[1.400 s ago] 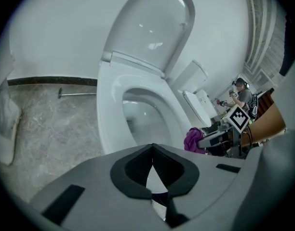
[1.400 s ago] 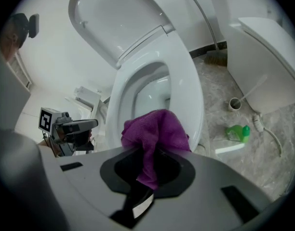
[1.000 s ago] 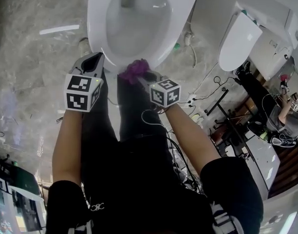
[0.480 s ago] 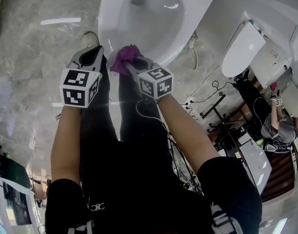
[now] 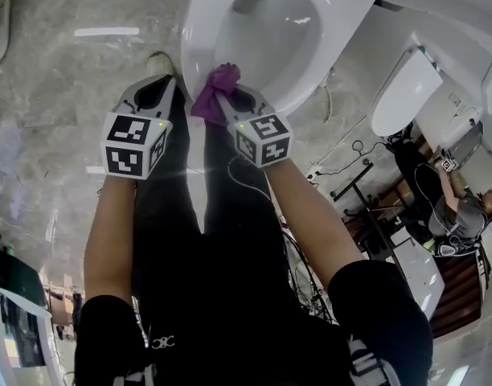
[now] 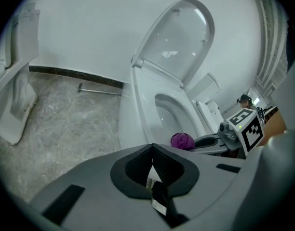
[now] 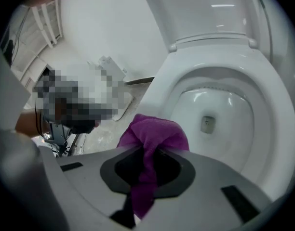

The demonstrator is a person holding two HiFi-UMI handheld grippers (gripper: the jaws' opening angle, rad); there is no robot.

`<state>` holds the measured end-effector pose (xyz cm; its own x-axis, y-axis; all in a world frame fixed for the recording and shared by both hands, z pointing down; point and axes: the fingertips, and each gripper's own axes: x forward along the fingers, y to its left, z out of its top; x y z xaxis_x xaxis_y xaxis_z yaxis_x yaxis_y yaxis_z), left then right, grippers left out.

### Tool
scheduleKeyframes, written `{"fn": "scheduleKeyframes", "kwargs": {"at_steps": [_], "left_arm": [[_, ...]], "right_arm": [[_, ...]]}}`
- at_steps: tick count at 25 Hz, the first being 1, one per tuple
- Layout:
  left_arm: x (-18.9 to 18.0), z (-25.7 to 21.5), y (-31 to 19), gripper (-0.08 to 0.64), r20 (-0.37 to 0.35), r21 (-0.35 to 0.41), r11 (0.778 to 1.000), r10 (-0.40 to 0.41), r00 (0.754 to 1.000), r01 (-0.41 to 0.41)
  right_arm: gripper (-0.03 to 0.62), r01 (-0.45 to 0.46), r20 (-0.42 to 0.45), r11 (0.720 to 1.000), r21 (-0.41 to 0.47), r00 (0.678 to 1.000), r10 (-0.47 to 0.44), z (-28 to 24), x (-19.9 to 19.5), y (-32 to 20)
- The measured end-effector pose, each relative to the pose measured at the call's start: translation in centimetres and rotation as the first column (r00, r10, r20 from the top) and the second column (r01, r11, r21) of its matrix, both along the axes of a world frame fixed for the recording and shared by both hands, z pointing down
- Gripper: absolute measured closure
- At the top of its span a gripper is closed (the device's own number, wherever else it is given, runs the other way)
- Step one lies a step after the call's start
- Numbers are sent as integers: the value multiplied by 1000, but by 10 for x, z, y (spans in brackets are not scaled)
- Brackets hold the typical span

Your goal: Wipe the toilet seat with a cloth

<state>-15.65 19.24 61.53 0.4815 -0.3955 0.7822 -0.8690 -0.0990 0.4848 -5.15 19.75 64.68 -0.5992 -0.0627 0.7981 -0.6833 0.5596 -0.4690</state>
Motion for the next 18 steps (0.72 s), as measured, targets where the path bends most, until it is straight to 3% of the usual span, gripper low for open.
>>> {"fn": "scheduleKeyframes", "kwargs": {"at_steps": [8,18], "left_arm": [[-12,4,2,552,-2,-9,1000,-11,1000,11],[-29,4,-1,552,-3,1,1000,-7,1000,7]], "right_arm": [[537,153,56,976,158,985,-163,-17,-48,5],[537,-24,71,989,144,997,14,-16,-85,-50]]}}
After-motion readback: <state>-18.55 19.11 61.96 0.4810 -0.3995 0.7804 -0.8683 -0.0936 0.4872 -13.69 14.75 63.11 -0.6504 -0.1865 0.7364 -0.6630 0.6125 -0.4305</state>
